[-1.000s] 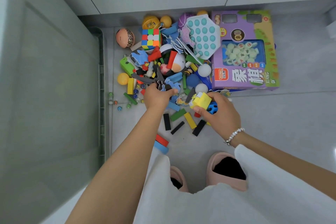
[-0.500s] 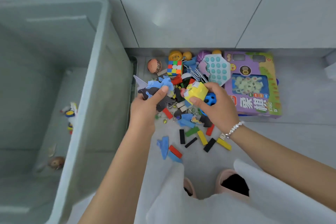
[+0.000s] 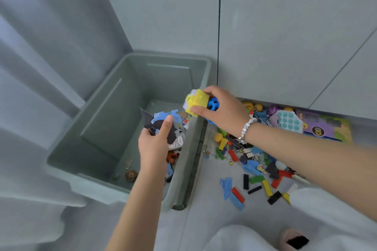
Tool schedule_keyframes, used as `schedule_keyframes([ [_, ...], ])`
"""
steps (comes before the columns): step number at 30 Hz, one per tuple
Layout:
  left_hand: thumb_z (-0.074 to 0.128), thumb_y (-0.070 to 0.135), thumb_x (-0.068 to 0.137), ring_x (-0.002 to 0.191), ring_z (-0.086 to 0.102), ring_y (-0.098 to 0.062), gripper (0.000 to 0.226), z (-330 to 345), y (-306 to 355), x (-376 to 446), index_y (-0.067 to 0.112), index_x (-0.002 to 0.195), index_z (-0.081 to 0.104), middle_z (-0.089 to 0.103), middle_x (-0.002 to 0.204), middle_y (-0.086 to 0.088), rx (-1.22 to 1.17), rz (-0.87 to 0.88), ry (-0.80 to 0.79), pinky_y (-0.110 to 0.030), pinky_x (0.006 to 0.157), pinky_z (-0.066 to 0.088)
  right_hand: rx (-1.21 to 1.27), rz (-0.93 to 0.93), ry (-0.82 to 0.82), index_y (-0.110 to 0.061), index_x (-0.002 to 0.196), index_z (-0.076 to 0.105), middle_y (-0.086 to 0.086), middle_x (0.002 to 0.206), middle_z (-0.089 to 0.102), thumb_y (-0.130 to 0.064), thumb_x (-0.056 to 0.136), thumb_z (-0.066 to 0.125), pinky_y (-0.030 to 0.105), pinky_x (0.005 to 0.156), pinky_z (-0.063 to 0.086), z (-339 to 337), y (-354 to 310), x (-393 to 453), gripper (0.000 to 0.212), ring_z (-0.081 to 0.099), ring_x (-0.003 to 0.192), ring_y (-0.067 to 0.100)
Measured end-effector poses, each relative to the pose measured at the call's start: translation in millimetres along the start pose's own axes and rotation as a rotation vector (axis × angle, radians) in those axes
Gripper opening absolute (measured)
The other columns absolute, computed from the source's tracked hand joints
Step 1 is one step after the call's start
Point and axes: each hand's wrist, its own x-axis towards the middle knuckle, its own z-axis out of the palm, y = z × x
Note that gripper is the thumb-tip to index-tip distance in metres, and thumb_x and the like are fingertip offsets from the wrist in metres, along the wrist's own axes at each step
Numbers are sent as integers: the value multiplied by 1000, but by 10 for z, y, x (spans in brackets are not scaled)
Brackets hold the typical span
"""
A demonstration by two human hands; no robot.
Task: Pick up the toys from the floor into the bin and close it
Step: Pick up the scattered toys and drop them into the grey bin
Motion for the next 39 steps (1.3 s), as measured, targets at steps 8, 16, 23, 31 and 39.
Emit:
schedule_keyframes([
  [8, 51, 48, 91, 101, 58, -14, 46, -289, -270, 35, 17, 126, 50, 60, 113, 2, 79, -9, 180, -32, 85, 49, -80, -126, -215, -28, 120, 50, -2, 117, 53, -58, 74, 63, 28, 87, 37, 619, -277, 339, 57, 44, 108, 19],
  [16, 43, 52, 91, 116, 56, -10, 58, -317, -390, 60, 29, 143, 35, 53, 131, 8, -16, 45, -12, -35, 99, 48, -125, -199, -296, -26, 119, 53, -3, 117, 54, -57, 73, 65, 27, 93, 34, 811, -234, 305, 57, 45, 110, 17],
  [23, 59, 31, 91, 88, 65, -11, 36, -363, -399, 221, 28, 126, 53, 67, 104, 2, -52, -112, -35, -24, 70, 49, -104, -197, -475, -24, 133, 44, 0, 133, 45, -42, 83, 63, 24, 94, 38, 731, -198, 265, 56, 46, 119, 15],
  [31, 49, 39, 95, 120, 49, -15, 43, -411, -474, 252, 28, 136, 44, 48, 135, 4, 88, -191, 118, -32, 96, 42, -274, -244, -479, -19, 136, 45, -2, 144, 43, -33, 94, 49, 25, 108, 24, 753, -140, 220, 44, 36, 134, 12],
  [39, 46, 30, 98, 103, 55, 1, 23, -82, -288, -62, 24, 116, 59, 60, 109, 16, 154, 73, -24, -15, 83, 40, -219, -175, -360, -25, 130, 50, -10, 133, 52, -37, 94, 47, 18, 95, 31, 211, 71, 42, 38, 46, 123, 6],
])
